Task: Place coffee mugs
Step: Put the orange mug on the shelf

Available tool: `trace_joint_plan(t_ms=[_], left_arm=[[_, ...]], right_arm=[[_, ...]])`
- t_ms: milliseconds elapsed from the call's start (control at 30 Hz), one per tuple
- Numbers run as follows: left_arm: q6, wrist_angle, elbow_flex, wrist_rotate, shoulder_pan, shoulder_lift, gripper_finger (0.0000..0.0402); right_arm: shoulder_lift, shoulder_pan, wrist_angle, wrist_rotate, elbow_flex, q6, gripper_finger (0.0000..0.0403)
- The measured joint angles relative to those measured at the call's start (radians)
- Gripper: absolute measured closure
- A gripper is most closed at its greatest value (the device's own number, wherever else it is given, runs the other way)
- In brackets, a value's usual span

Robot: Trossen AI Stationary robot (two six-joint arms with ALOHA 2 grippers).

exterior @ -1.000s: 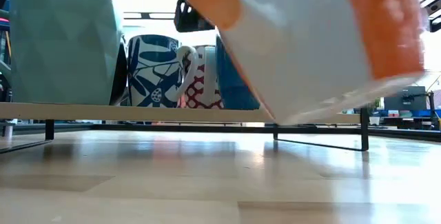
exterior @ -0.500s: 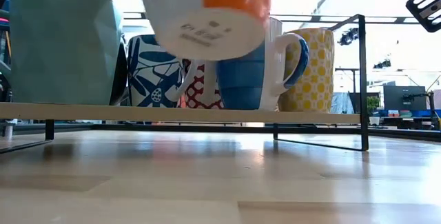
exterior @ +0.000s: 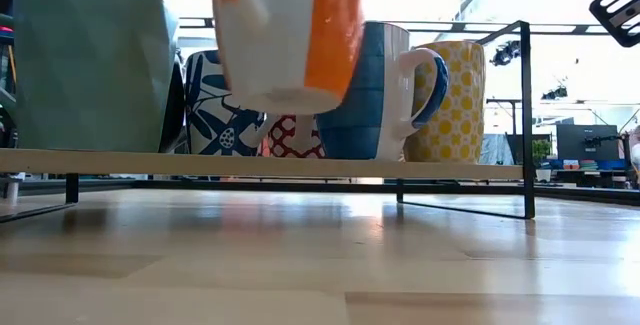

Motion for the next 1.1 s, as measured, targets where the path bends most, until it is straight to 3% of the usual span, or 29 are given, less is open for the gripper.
trace_joint_plan(t_ms=[767, 1100], left_arm=[[-0.051, -0.073, -0.059, -0.003, 0.031, 0.001, 0.0396], [0.028, -0.073, -0.06, -0.048, 0.054, 0.001, 0.0396]], right_arm=[[0.0, 0.0, 0.0, -0.001, 0.0, 0.02, 0.0403], [0.0, 0.0, 0.0, -0.016, 0.0, 0.046, 0.0403]])
